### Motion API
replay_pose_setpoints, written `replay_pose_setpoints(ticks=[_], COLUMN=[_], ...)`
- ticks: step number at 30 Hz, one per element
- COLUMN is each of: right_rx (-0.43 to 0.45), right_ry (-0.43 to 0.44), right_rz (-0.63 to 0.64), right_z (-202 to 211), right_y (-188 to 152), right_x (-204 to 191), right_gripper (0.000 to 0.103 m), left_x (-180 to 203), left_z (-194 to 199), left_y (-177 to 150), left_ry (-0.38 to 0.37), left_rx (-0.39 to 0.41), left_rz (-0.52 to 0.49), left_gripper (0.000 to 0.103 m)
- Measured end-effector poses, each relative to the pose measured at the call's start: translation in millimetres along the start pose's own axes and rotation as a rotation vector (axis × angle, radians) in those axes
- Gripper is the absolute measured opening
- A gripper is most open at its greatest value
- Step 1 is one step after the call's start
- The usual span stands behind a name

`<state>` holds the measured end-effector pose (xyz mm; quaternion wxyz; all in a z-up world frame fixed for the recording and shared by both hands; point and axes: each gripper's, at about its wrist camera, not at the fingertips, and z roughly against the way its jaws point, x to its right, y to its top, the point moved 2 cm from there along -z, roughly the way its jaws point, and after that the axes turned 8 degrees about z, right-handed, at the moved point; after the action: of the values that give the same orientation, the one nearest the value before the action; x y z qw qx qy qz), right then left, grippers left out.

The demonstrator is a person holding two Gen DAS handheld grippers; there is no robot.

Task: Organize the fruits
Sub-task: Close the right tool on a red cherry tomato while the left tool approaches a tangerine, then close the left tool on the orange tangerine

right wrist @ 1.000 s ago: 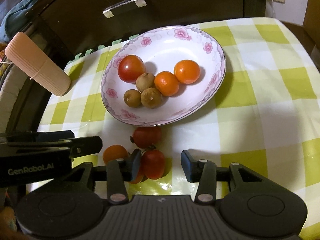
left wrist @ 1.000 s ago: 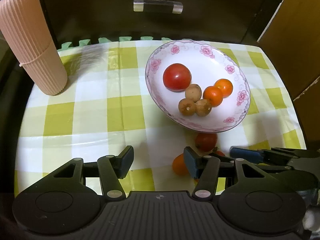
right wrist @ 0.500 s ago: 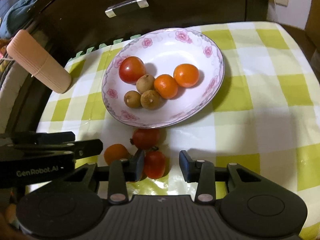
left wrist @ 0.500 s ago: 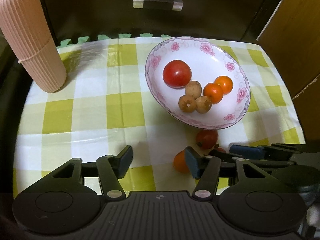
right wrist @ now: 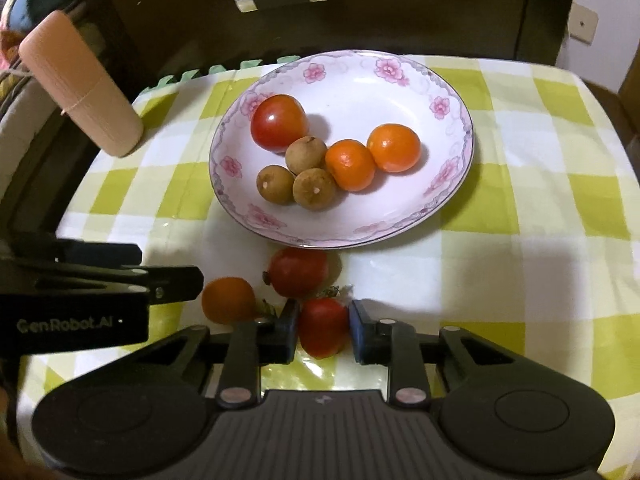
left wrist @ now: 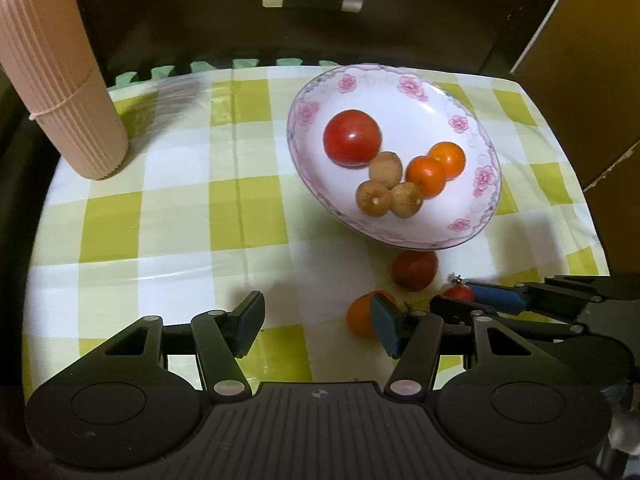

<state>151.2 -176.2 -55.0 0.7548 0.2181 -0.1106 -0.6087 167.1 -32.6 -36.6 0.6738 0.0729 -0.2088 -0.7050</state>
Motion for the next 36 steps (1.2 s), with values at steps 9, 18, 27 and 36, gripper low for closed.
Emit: replay_pose_setpoints(ticks=[9,18,27,36], right_rx=[-0.024,-0.017,-0.009,-0.01], right_ry=[-0.038,-0.013,-0.012,-0.01], right_rz=[-0.017,-0.057,-0.07,-0.055], right_z=[13.0,14.8,13.8,15.1], right_y=[-15.8,-22.7,-21.3,-22.6], right_x=[16.3,24.4,24.8,22.0], right_gripper=[0.025,0.025,0.025,0.025], left_x=[14.7,14.0,7.4,10.6], left_z=[-21.0,-26.8,-25.8,-20.6], left_y=[-3.6,-1.2,-3.2,-9.4], left_ry=[-0.036,-0.067,-0.054,0.006], left_rx=[-0.039,-0.04,-0.039,-0.036], left_rz=[-0.006,0.031,0.041,-0.018], left_gripper=[0.067,0.056,0.052,0.051])
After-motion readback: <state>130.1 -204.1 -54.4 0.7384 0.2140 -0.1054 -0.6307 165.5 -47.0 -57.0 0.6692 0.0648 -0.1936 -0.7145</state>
